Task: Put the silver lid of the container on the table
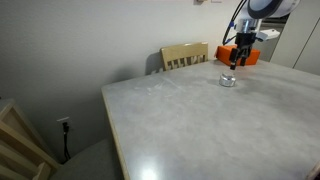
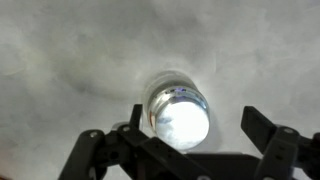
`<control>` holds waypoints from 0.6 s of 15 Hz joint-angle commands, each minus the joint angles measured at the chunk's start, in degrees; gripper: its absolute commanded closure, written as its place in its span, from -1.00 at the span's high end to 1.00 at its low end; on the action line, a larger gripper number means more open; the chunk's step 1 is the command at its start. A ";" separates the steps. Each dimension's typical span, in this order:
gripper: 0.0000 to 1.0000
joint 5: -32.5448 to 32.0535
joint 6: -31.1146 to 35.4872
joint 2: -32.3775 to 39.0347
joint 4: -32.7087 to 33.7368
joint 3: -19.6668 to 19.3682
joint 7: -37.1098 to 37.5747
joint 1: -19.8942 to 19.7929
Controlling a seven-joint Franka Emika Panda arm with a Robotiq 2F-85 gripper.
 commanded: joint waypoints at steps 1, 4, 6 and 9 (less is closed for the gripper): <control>1.00 -0.85 -5.02 6.01 7.11 -0.22 -0.54 0.33; 1.00 -0.86 -7.79 9.77 11.60 -0.11 -0.60 0.35; 1.00 -0.85 -8.57 11.74 14.01 -0.01 -0.71 0.41; 1.00 -1.19 -8.89 13.90 16.97 -0.14 -0.73 0.65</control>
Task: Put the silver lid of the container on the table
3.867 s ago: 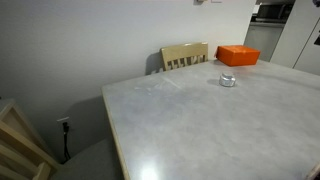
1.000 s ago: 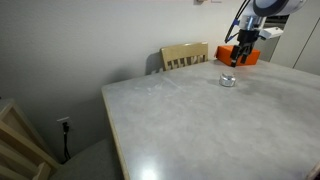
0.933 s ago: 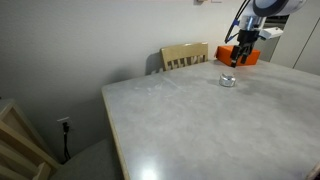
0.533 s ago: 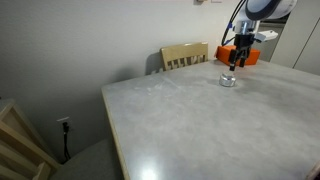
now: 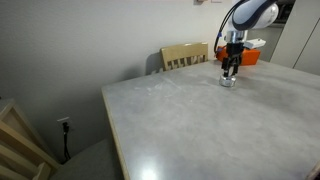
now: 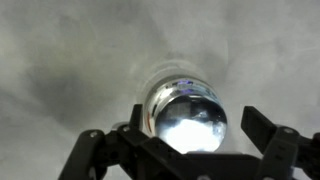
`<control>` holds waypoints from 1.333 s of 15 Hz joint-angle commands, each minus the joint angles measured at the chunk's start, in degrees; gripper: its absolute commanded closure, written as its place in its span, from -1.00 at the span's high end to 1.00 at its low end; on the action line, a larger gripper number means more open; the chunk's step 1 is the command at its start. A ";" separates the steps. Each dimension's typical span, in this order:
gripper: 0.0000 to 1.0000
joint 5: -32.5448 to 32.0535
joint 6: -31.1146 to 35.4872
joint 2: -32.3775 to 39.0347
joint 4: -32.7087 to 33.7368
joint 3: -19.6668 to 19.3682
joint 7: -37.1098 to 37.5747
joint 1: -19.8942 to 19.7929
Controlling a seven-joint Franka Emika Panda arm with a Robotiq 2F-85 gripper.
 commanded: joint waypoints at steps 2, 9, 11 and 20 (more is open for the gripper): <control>1.00 -1.08 -2.18 3.61 5.91 -0.19 -0.63 0.31; 0.33 -1.40 -3.73 5.95 8.29 -0.65 1.49 1.09; 0.07 -1.71 -5.08 5.70 8.32 -1.00 3.11 1.85; -0.20 -5.30 -4.01 2.66 4.87 -2.99 11.11 5.48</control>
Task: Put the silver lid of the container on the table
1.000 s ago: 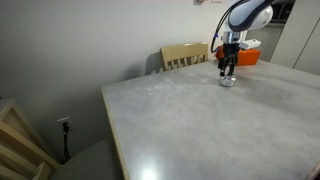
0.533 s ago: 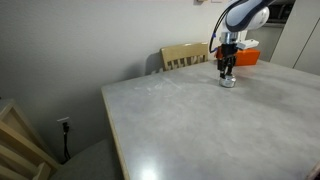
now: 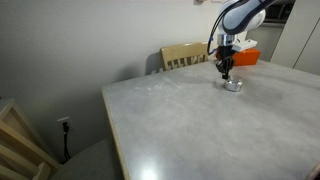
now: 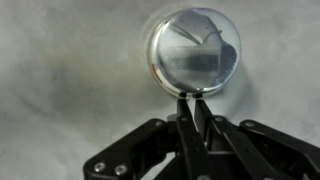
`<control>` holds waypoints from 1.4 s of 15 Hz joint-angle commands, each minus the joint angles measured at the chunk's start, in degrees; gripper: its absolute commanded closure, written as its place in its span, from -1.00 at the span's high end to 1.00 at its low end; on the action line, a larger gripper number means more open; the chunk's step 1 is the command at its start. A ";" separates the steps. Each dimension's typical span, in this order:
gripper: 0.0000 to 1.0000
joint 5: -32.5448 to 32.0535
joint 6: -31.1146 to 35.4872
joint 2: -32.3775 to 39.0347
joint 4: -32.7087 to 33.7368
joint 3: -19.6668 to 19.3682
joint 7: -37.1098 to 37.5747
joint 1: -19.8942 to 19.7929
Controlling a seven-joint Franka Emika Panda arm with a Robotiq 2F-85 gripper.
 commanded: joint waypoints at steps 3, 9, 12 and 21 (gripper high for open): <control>0.06 -2.77 1.67 -3.70 -4.75 -2.21 5.13 2.26; 0.90 -1.56 2.26 -7.16 -9.49 -2.20 10.85 2.15; 1.00 0.07 1.75 -8.35 -11.49 -1.79 12.18 1.77; 1.00 2.44 3.48 -10.45 -16.56 -1.76 12.69 1.61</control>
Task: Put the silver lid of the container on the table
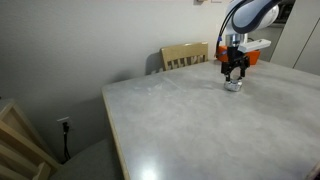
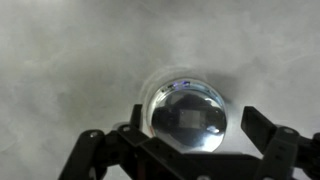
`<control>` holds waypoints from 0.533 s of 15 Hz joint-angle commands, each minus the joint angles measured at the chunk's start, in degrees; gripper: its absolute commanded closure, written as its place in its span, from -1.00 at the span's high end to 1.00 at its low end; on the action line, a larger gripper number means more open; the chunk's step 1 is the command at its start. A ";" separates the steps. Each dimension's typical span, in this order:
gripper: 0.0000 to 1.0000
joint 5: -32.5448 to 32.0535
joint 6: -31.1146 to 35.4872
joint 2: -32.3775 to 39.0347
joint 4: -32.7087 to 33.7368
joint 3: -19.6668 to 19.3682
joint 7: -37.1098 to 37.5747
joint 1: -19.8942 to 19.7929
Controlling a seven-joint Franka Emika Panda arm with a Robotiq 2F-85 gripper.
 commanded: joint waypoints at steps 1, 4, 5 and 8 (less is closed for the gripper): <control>0.74 1.04 2.35 -2.76 -4.32 0.11 0.12 -0.41; 0.27 0.68 2.47 -3.09 -4.96 0.04 -0.20 -0.33; 0.04 0.34 2.16 -3.06 -4.93 -0.07 -0.23 -0.19; -0.35 -0.01 1.66 -3.14 -4.82 -0.15 -0.20 -0.03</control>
